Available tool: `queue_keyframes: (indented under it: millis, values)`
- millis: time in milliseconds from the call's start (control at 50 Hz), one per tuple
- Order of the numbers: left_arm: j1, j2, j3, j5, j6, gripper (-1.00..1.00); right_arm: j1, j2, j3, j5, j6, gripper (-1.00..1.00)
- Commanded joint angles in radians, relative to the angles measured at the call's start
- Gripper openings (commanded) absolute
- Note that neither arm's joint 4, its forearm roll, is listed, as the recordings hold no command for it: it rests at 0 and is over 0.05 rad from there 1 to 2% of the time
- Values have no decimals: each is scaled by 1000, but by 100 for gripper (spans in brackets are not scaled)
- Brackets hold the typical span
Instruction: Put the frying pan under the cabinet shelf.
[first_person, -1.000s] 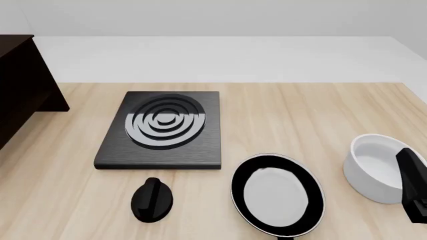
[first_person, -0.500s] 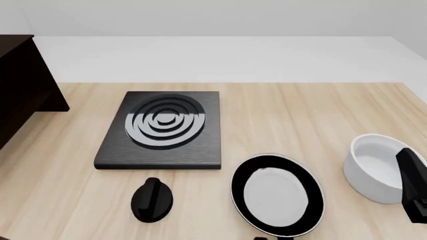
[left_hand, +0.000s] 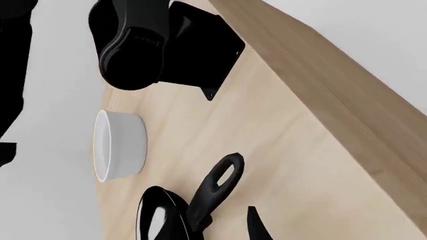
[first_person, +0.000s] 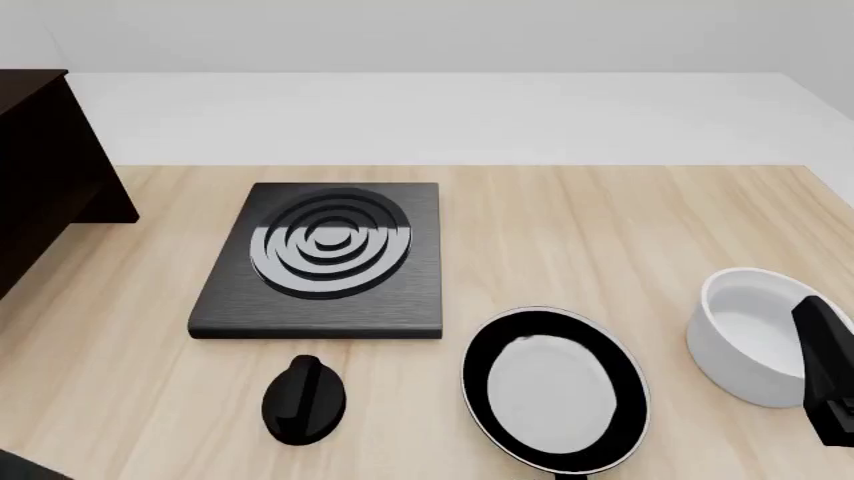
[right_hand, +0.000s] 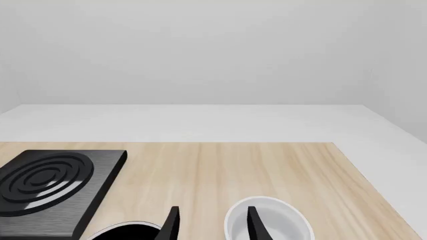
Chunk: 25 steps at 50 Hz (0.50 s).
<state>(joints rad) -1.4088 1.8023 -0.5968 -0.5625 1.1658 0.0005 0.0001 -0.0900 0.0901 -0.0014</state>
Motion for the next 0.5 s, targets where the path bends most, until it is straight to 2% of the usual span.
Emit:
queue_keyframes:
  millis: [20, 200, 360, 500]
  values:
    - [-6, 40, -19, 0, 7, 100, 0, 0, 0, 0, 0, 100]
    - [3, 62, -44, 13, 13, 100, 0, 0, 0, 0, 0, 100]
    - [37, 103, -101, 47, 22, 100, 0, 0, 0, 0, 0, 100]
    - [33, 121, -108, 48, 21, 100, 0, 0, 0, 0, 0, 100]
